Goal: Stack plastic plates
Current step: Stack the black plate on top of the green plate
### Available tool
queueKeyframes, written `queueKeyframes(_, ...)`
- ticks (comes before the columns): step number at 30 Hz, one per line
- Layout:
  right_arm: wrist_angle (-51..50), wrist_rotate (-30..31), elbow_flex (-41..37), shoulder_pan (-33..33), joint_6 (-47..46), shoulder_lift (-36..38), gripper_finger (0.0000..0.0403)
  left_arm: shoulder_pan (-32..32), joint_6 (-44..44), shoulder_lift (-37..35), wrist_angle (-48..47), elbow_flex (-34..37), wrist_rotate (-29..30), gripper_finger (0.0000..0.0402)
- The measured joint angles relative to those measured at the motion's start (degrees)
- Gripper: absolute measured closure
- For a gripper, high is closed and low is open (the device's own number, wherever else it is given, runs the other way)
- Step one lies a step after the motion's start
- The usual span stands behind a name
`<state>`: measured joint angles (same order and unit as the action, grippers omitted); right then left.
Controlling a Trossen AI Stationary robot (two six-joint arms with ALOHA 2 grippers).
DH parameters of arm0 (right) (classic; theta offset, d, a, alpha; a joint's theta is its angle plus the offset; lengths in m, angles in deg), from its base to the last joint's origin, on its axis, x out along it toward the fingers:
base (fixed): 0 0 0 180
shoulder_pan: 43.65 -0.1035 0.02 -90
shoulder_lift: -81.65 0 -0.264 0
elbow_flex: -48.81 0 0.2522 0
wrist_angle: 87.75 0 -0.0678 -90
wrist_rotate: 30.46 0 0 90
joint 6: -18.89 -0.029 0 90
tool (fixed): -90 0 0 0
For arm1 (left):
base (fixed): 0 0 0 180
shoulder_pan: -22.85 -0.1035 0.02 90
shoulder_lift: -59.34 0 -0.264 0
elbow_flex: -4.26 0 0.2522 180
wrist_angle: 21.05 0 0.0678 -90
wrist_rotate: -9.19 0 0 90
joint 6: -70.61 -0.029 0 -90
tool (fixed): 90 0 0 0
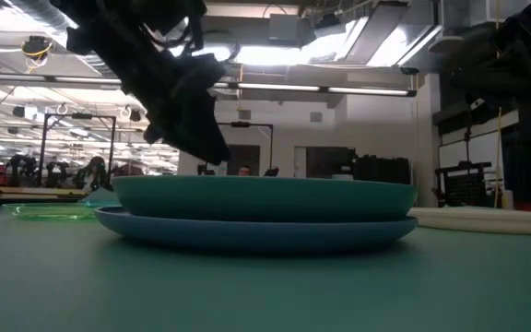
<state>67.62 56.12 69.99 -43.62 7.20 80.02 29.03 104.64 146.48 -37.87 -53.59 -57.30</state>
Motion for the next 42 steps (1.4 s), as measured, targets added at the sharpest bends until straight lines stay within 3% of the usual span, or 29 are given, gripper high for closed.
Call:
queueKeyframes(9, 0.02, 0.0, 0.0, 0.0, 0.0, 0.0, 0.0402, 4.55, -3.76, -3.73, -2.72, -5.56, 0.02, 0.0286)
queueKeyframes(20, 0.0, 0.0, 0.0, 0.0, 0.0, 0.0, 0.0402, 11.87, -5.95, -1.94, -11.27, -17.86, 6.92, 0.0286)
queueKeyframes(33, 1.66, -1.39, 0.0, 0.0, 3.32, 0.0, 0.0402, 16.25, 7.81, 5.55, -28.68, -30.21, 5.79, 0.0286)
queueKeyframes(42, 17.78, 4.64, 0.0, -0.01, 6.2, 0.02, 0.0402, 20.25, 28.87, 12.66, -48.23, -40.52, -1.4, 0.0286)
